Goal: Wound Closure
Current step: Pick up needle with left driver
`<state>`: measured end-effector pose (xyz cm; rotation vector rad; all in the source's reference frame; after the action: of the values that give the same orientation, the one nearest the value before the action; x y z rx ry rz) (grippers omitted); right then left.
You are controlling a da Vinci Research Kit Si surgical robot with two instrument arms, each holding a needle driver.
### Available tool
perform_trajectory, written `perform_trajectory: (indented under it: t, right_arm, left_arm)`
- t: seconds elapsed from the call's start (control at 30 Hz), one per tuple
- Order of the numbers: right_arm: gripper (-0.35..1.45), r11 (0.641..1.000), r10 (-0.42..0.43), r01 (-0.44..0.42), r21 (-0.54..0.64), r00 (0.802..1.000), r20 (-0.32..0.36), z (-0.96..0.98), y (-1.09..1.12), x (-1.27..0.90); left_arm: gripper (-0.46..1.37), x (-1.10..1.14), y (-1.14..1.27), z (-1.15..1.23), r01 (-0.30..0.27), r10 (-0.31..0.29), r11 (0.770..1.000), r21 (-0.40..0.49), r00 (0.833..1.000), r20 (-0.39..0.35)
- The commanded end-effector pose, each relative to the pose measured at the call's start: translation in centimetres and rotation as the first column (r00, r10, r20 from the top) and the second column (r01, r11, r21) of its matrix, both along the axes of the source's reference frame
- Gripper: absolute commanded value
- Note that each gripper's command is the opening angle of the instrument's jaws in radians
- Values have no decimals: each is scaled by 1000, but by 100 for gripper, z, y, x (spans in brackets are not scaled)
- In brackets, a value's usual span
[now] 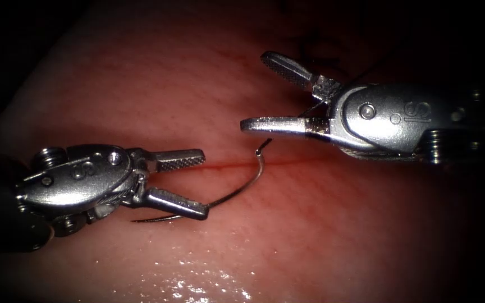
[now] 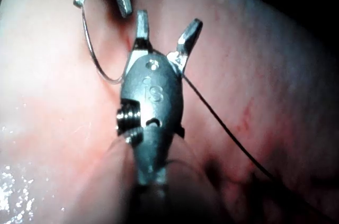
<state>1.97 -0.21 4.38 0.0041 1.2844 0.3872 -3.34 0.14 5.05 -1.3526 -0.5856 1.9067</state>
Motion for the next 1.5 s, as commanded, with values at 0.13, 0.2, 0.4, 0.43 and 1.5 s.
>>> perform_trajectory:
  t: [0.13, 0.2, 0.4, 0.43, 1.5]
  right_arm:
    - [119, 1000, -7, 7, 2, 1000, -2, 0, 0, 0]
    - [119, 1000, -7, 7, 2, 1000, -2, 0, 0, 0]
    - [119, 1000, -7, 8, 2, 1000, -2, 0, 0, 0]
    - [119, 1000, -8, 8, 2, 1000, -2, 0, 0, 0]
    - [121, 1000, -8, 8, 1, 1000, -3, 0, -1, 0]
  left_arm:
    - [61, -1, -2, 0, -46, 45, 999, -6, 995, -89]
    - [60, -1, -3, 0, -54, 53, 999, -5, 993, -109]
    - [55, -3, -5, 1, -68, 63, 997, -35, 989, -135]
    - [55, -3, -6, 2, -74, 68, 997, -34, 987, -143]
    - [62, -2, -47, 62, -327, 259, 945, -9, 762, -593]
